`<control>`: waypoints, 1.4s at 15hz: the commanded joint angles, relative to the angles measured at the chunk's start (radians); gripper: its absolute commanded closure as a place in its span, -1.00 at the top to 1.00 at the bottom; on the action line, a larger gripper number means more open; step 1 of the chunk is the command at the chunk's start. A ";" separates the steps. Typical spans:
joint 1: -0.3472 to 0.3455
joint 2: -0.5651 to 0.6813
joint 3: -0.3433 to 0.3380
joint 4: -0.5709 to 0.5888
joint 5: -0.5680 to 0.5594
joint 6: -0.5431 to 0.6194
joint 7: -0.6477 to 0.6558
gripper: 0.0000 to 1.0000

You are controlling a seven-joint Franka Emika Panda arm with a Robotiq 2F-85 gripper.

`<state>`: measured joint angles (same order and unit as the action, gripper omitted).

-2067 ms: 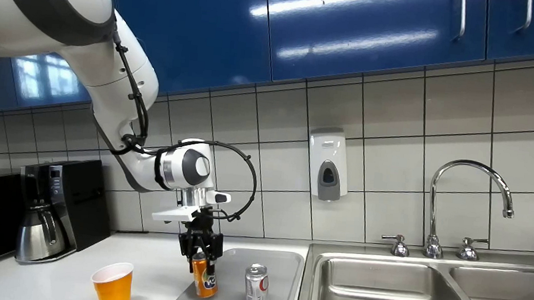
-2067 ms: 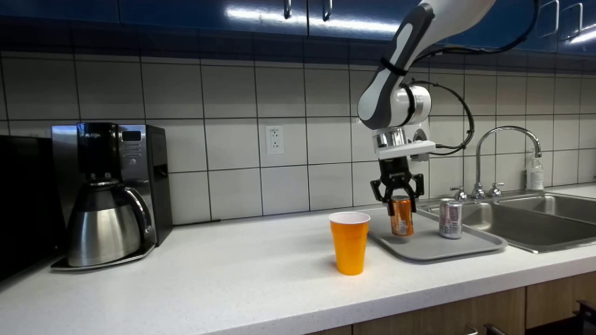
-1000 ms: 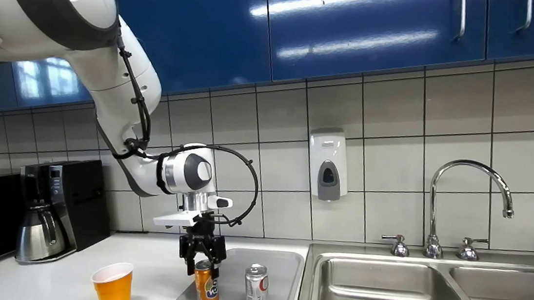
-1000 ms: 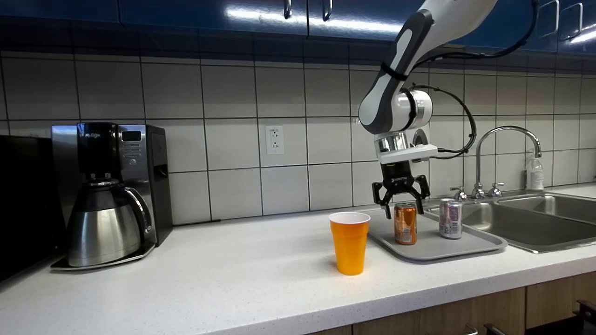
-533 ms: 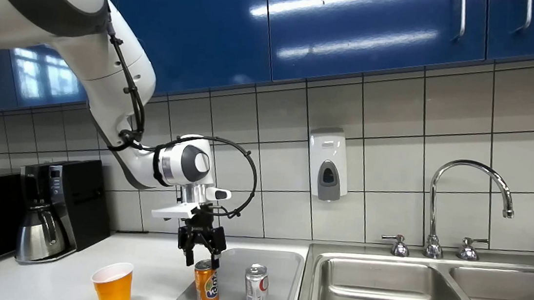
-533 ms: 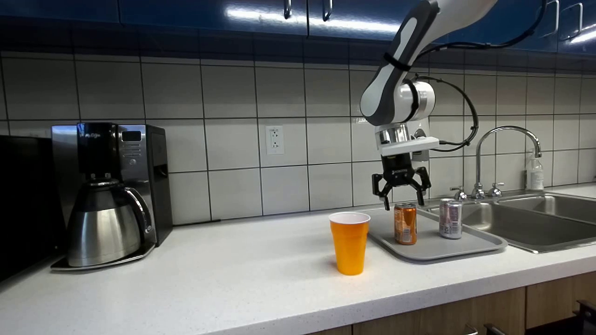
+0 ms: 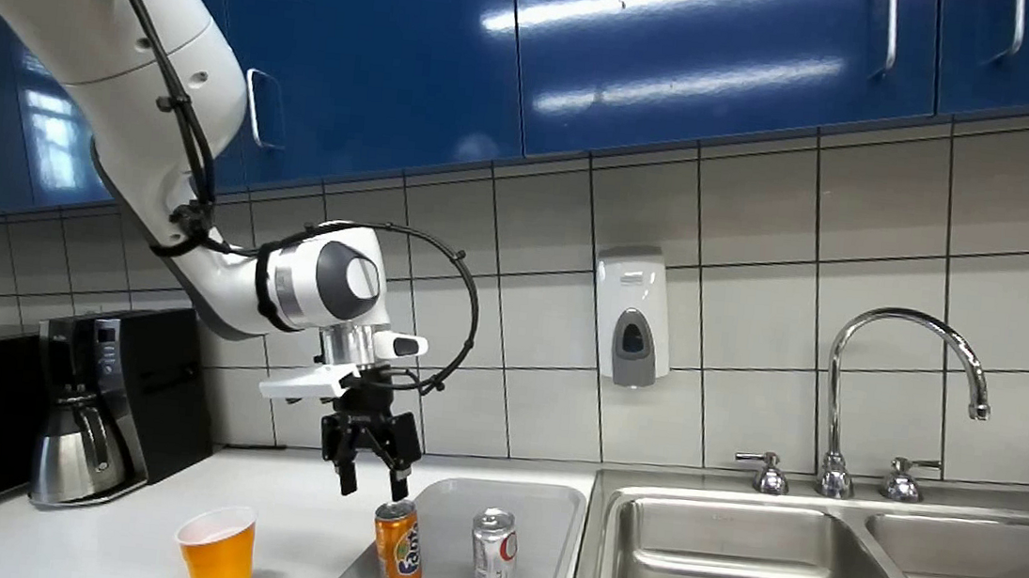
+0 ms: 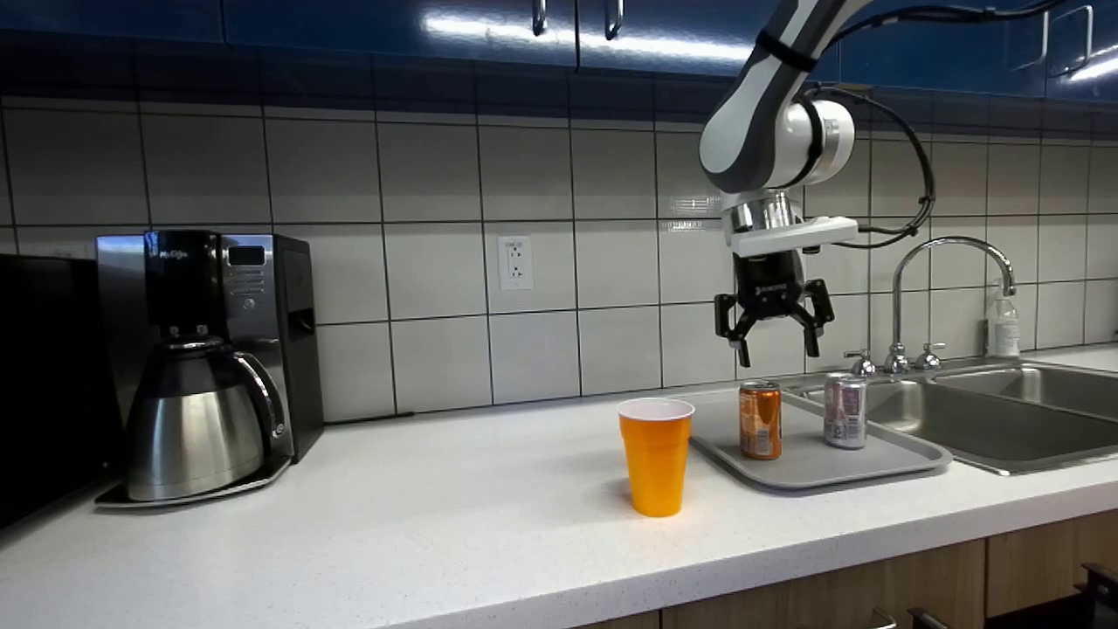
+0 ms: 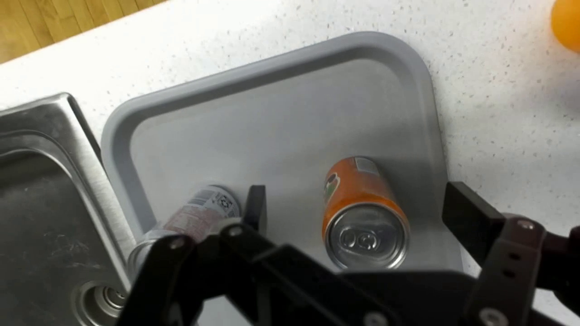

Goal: Put the orange can on the grey tray

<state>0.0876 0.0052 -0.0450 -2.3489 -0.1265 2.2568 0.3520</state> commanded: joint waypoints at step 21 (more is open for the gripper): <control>-0.013 -0.461 0.186 -0.449 0.061 0.059 0.004 1.00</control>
<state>0.0931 -0.4540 0.1210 -2.7984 -0.0782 2.3175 0.3657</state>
